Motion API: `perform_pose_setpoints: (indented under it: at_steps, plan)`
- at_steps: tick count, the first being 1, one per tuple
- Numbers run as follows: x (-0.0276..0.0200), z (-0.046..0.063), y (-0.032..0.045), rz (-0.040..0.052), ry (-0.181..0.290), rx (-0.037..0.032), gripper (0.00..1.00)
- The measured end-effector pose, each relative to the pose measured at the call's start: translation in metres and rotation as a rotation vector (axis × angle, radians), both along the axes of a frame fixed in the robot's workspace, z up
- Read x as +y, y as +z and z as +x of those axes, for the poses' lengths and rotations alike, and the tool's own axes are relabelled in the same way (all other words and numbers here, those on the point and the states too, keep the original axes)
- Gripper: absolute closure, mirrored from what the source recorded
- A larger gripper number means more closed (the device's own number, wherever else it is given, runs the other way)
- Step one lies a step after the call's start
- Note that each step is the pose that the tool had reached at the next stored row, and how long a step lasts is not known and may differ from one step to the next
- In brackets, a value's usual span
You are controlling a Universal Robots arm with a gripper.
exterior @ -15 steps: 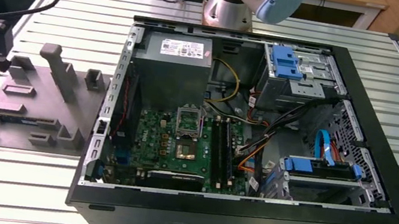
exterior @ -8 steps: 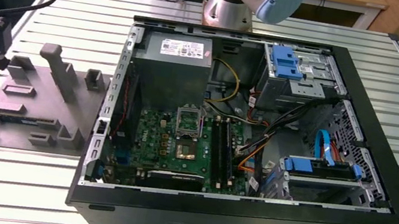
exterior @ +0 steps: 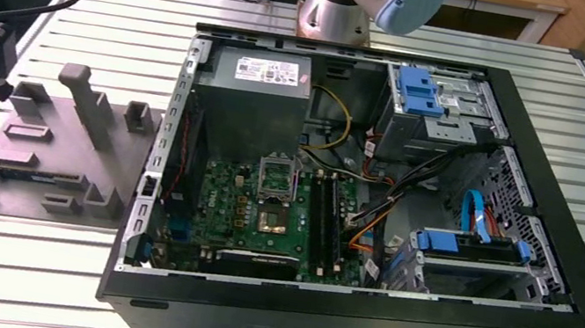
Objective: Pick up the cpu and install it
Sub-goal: 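Pick up the cpu and move it towards the insertion slot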
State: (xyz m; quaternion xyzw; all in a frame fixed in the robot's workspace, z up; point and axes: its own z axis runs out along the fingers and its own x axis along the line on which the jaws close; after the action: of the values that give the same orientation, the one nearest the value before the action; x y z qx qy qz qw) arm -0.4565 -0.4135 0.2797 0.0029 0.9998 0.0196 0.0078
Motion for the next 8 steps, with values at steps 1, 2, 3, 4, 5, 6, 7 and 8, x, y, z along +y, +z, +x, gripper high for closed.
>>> perform_pose_setpoints:
  at_steps: [1,2,3,4,5,6,7,8]
  plan:
    - [0.0,0.0,0.0001,0.0,0.0,-0.0001,0.53]
    - [0.0,0.0,0.0002,0.0,0.0,-0.0001,0.53]
    - [0.0,0.0,0.0004,0.0,0.0,0.0,0.53]
    - [0.0,0.0,0.0006,0.0,0.0,0.0,0.53]
    - [0.0,0.0,0.0009,0.0,0.0,0.0001,0.53]
    - [0.0,0.0,0.0013,-0.0001,0.0,0.0001,0.53]
    - [0.0,0.0,0.0016,-0.0001,0.0,0.0001,0.53]
    - [0.0,0.0,0.0018,0.0,0.0,0.0,0.53]
